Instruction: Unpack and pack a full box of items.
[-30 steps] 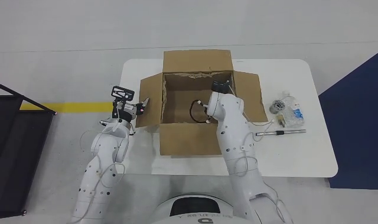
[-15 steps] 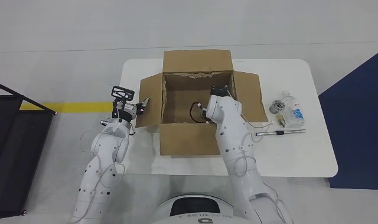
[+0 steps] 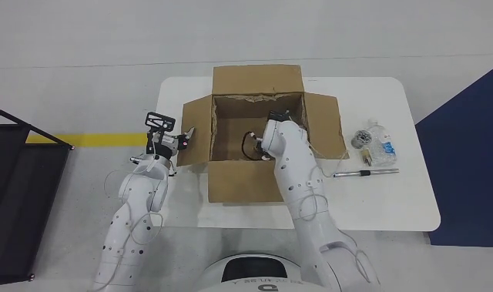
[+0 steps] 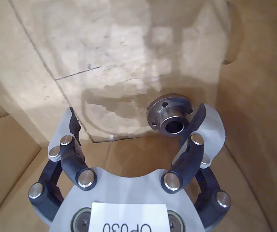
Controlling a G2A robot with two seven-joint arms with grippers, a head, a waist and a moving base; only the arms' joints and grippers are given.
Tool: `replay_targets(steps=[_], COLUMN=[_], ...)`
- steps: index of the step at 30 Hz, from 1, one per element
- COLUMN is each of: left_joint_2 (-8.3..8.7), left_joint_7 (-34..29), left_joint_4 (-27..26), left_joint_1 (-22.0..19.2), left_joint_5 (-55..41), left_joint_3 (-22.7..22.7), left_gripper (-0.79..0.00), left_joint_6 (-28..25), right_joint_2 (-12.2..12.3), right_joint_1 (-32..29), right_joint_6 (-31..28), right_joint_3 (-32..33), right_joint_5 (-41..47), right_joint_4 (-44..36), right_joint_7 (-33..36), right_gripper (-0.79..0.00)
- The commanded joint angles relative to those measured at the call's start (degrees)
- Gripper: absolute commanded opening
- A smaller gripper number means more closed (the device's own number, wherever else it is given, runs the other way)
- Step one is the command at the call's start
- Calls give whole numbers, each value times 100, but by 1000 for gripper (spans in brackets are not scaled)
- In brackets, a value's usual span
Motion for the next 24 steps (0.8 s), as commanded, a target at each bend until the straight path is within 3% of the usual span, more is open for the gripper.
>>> replay_targets(steps=[1, 5, 11, 21, 24], left_joint_2=[0, 0, 0, 0, 0], left_joint_7=[0, 0, 0, 0, 0], left_joint_4=[0, 0, 0, 0, 0], left_joint_1=[0, 0, 0, 0, 0], left_joint_5=[0, 0, 0, 0, 0], left_joint_3=[0, 0, 0, 0, 0], left_gripper=[0, 0, 0, 0, 0], left_joint_6=[0, 0, 0, 0, 0], right_joint_2=[-16, 3, 145, 87, 58], right_joint_1=[50, -34, -389, -220, -154], right_joint_6=[56, 241, 392, 64, 7], right_joint_3=[-69, -282, -433, -280, -242], right_joint_5=[222, 709, 673, -11, -111], right_joint_4=[-29, -489, -1024, -404, -310], right_joint_7=[-56, -242, -392, -64, -6], right_gripper=[0, 0, 0, 0, -206])
